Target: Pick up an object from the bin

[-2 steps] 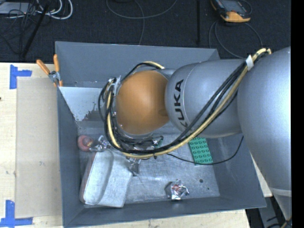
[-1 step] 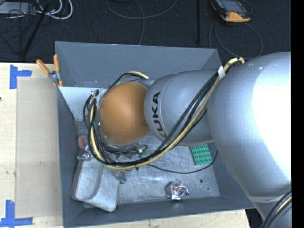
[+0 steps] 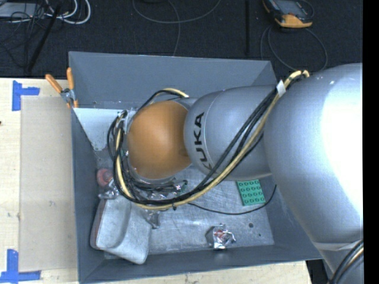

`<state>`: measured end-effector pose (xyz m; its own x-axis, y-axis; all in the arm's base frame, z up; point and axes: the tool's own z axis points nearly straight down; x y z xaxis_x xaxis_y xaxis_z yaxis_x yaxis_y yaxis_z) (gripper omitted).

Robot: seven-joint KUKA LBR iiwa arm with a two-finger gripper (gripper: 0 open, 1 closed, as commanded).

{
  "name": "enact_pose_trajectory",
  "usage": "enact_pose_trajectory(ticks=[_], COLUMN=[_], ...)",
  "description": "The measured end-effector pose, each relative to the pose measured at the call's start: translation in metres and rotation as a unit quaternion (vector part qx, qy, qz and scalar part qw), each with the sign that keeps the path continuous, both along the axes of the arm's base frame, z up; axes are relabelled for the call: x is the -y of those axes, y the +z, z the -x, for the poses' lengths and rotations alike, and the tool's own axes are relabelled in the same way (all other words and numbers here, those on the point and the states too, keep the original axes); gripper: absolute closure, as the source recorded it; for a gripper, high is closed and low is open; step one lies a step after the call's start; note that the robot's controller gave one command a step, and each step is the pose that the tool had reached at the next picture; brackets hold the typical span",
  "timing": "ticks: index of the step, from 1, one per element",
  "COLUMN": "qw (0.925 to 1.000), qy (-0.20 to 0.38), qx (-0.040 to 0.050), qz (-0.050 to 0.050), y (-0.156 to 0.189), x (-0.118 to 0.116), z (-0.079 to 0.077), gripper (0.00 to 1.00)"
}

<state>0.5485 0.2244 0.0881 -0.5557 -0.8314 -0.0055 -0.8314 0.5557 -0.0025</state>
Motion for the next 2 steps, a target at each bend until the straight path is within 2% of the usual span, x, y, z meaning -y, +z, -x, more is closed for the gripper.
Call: enact_pose_trajectory(ticks=[1,2], qw=[0.9998,0.9998], qy=[-0.022,-0.022], qx=[-0.0016,-0.0038], qz=[0.002,0.003], y=[0.048,0.002], x=[-0.007,-0.018], z=[0.006,-0.039], gripper=[1.00,1.00])
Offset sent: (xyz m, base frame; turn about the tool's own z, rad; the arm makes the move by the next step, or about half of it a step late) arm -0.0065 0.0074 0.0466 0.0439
